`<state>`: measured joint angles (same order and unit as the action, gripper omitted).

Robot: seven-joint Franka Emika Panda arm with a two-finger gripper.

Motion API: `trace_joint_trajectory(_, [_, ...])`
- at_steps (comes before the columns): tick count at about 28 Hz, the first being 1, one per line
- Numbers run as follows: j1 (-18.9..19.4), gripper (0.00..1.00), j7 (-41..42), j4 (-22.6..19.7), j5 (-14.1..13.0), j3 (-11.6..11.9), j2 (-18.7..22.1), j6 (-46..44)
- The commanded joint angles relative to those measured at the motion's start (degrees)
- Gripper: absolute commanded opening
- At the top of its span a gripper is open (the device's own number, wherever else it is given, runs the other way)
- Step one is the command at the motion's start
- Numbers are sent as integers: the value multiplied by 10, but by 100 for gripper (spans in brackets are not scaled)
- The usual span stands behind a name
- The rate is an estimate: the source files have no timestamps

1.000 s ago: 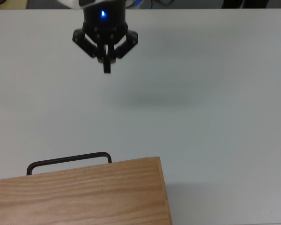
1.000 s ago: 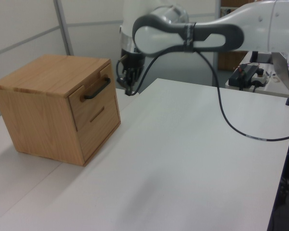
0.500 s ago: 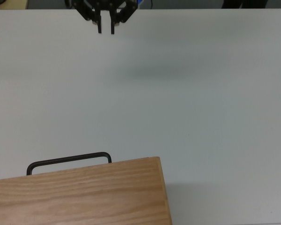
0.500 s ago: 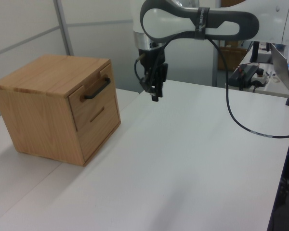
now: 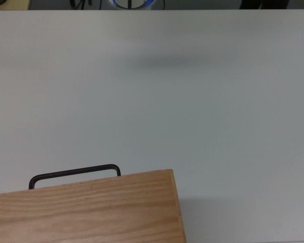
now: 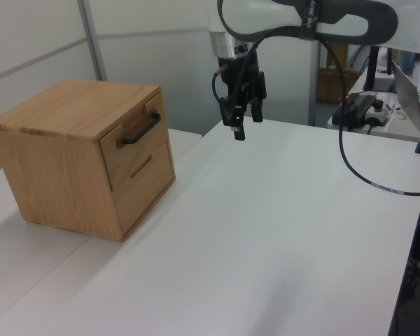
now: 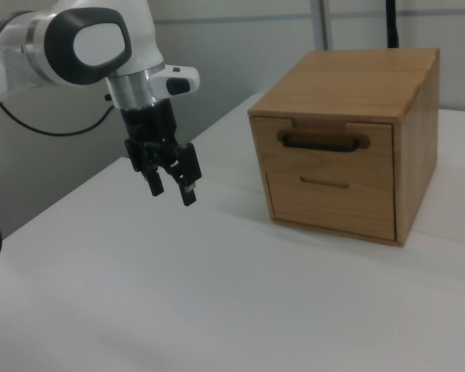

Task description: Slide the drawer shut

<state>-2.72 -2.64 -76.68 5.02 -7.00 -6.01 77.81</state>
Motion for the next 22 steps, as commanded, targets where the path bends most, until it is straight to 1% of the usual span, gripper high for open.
trace_joint_trajectory(1, [2,100,9,-4,-7,7,5,-3])
trace_joint_trajectory(4, [2,100,9,-3,-9,7,-1,1])
trace_joint_trajectory(6, [2,100,8,-4,-18,7,-1,34])
trace_joint_trajectory(9, [0,100,5,-6,-52,10,1,81])
trace_joint_trajectory(10, [-5,100,-5,-7,-64,16,5,109])
trace_joint_trajectory(13, [-6,100,-26,-7,-63,20,5,123])
trace_joint_trajectory(22, [-4,100,-29,-6,-57,18,5,118])
